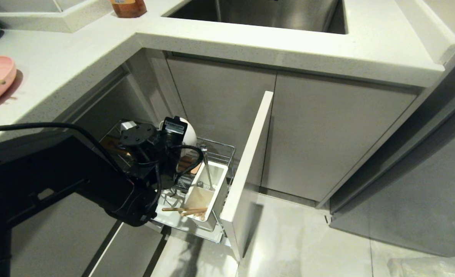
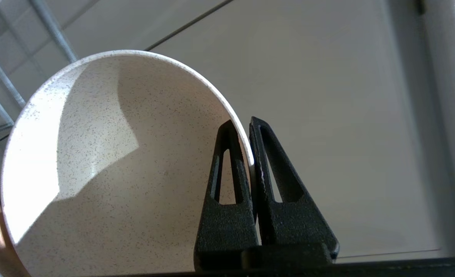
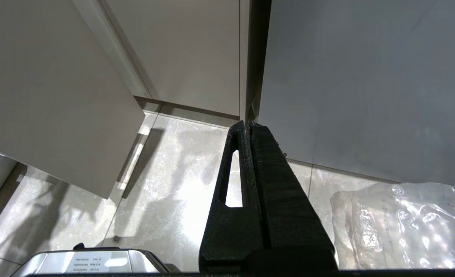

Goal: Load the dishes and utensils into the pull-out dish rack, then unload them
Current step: Pick up the bowl and place it in the cupboard

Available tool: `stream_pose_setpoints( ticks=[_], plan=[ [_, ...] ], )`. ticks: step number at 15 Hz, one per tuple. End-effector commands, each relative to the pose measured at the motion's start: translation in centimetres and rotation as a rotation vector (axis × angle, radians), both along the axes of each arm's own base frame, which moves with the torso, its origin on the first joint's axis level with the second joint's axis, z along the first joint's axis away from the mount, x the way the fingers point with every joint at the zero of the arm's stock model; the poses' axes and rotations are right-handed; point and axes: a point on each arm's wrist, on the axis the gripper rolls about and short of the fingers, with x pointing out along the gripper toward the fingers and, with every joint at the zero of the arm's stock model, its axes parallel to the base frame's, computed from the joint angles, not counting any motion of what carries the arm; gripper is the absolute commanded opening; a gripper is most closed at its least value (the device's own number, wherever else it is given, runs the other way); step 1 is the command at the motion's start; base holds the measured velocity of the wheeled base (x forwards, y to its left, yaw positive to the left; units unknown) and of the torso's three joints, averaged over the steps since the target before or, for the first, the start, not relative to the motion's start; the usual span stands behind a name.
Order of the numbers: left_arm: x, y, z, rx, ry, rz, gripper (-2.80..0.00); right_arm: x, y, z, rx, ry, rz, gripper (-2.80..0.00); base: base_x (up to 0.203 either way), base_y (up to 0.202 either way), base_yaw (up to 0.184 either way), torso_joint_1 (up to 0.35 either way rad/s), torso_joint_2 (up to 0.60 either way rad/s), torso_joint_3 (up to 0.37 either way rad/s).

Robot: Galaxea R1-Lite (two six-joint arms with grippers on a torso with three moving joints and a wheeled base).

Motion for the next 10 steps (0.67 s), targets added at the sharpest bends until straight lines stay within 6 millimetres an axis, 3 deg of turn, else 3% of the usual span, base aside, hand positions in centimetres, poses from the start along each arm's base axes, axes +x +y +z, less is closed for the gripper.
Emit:
stream_pose_setpoints(
  ticks=[1,10],
  plan=[
    [0.01,0.03,0.22,-0.013,-0.026,-0.009,-2.8,0.01,0.0,-0.05,0.0,0.002,-0.001,-2.8,0.0,0.0,0.0,0.0,0.0,0.0],
    [0.39,0.46,-0.63,-0.067,-0.009,-0.022,-2.8,0.02,0.0,-0.07,0.0,0.002,0.001,-2.8,0.0,0.0,0.0,0.0,0.0,0.0]
  ],
)
